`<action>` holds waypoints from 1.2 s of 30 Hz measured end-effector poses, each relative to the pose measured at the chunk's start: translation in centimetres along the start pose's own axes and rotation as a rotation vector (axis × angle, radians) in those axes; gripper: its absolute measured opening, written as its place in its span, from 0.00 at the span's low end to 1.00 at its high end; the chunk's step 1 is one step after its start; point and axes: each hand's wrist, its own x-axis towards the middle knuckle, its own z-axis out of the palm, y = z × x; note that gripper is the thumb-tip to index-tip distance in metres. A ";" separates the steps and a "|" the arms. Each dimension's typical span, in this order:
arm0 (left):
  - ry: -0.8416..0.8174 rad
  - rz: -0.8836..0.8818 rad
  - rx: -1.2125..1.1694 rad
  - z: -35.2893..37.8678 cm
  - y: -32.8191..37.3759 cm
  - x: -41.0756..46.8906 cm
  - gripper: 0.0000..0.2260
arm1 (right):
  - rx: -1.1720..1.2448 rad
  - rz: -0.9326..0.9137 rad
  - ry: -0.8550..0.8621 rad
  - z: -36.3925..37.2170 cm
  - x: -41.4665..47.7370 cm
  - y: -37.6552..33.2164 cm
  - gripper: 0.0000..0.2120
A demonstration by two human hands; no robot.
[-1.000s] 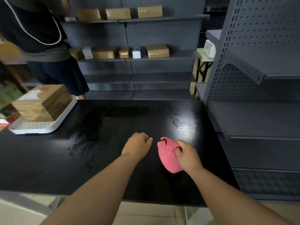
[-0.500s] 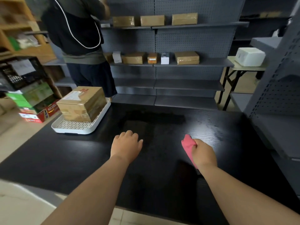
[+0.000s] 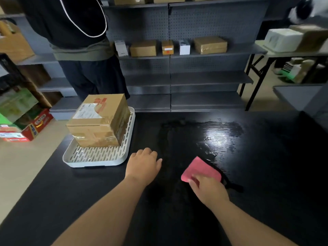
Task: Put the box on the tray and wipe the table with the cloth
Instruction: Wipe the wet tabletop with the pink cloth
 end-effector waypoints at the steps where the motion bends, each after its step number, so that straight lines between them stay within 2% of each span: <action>1: -0.004 0.017 -0.003 0.3 -0.3 0.5 0.18 | -0.018 -0.005 0.005 0.3 0.1 0.1 0.19; 4: -0.020 0.061 -0.018 1.4 -0.5 2.0 0.18 | -0.089 0.020 0.035 1.1 1.0 1.1 0.24; 8: -0.060 0.093 -0.047 2.8 0.2 4.0 0.18 | -0.127 0.066 -0.153 2.2 1.8 1.7 0.26; 13: -0.081 0.114 -0.075 4.0 1.4 6.4 0.17 | -0.151 0.130 -0.134 2.2 4.6 1.9 0.26; 18: -0.111 0.113 -0.079 4.8 1.8 9.2 0.17 | -0.152 0.187 -0.147 0.3 11.6 3.6 0.25; 25: -0.091 0.088 -0.076 5.4 1.4 13.9 0.18 | -0.159 0.234 -0.149 -3.6 23.9 7.9 0.26; 29: -0.064 0.051 -0.088 5.6 0.5 15.7 0.18 | -0.142 0.288 -0.151 -5.2 29.2 7.9 0.27; 32: -0.046 0.025 -0.089 5.8 -0.5 16.2 0.18 | -0.208 0.170 -0.166 -4.7 30.6 5.6 0.26; 36: -0.050 -0.027 -0.088 5.8 -1.9 16.3 0.18 | -0.300 -0.144 -0.187 -2.6 28.2 0.7 0.26</action>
